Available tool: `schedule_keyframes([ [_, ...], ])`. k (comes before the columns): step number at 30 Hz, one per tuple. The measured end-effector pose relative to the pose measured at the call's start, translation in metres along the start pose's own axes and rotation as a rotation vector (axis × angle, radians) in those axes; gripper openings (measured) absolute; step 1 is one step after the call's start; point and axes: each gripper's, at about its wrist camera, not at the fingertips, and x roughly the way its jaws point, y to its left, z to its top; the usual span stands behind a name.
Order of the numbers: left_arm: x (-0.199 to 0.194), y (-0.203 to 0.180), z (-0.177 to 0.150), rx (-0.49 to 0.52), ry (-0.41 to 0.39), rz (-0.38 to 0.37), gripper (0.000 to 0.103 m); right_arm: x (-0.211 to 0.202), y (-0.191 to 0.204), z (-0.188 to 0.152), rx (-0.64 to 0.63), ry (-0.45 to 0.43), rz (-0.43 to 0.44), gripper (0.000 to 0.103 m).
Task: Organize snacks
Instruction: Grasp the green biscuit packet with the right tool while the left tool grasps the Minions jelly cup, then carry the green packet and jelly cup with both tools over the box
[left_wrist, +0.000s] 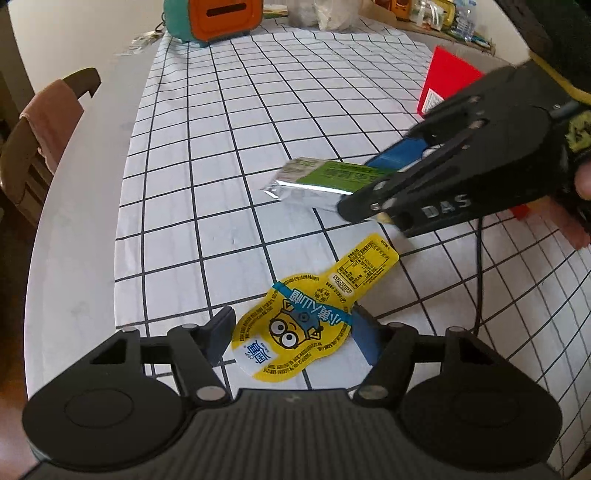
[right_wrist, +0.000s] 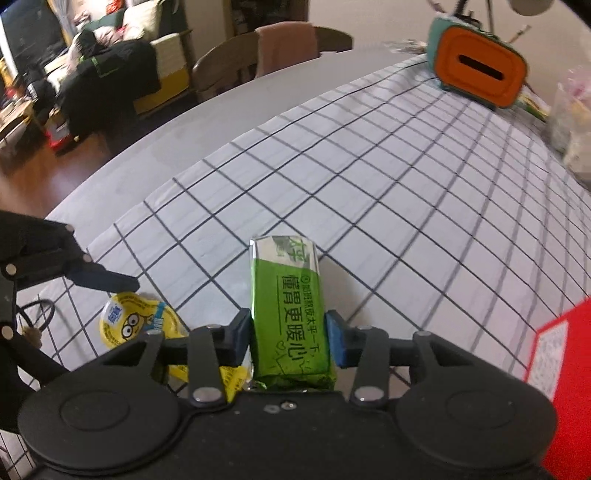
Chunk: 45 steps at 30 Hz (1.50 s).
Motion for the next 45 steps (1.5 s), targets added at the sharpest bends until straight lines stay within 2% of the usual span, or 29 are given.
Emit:
schedule_keyframes([
  [8,-0.009,-0.003,-0.003,-0.029,-0.001,0.014,0.068,-0.036,-0.010,-0.016,0.081,-0.039,-0.002,0.041],
  [13,-0.021,-0.007,-0.001,-0.047,-0.015,0.019,0.068,-0.062,-0.013,-0.026,0.106,-0.060,-0.031,0.041],
  [22,-0.051,-0.032,0.022,-0.034,-0.062,0.052,0.068,-0.117,-0.028,-0.042,0.136,-0.119,-0.087,0.041],
  [32,-0.075,-0.086,0.066,0.004,-0.135,0.061,0.068,-0.172,-0.067,-0.066,0.188,-0.204,-0.155,0.041],
  [45,-0.076,-0.179,0.124,0.036,-0.180,0.085,0.068,-0.220,-0.129,-0.107,0.237,-0.254,-0.220,0.041],
])
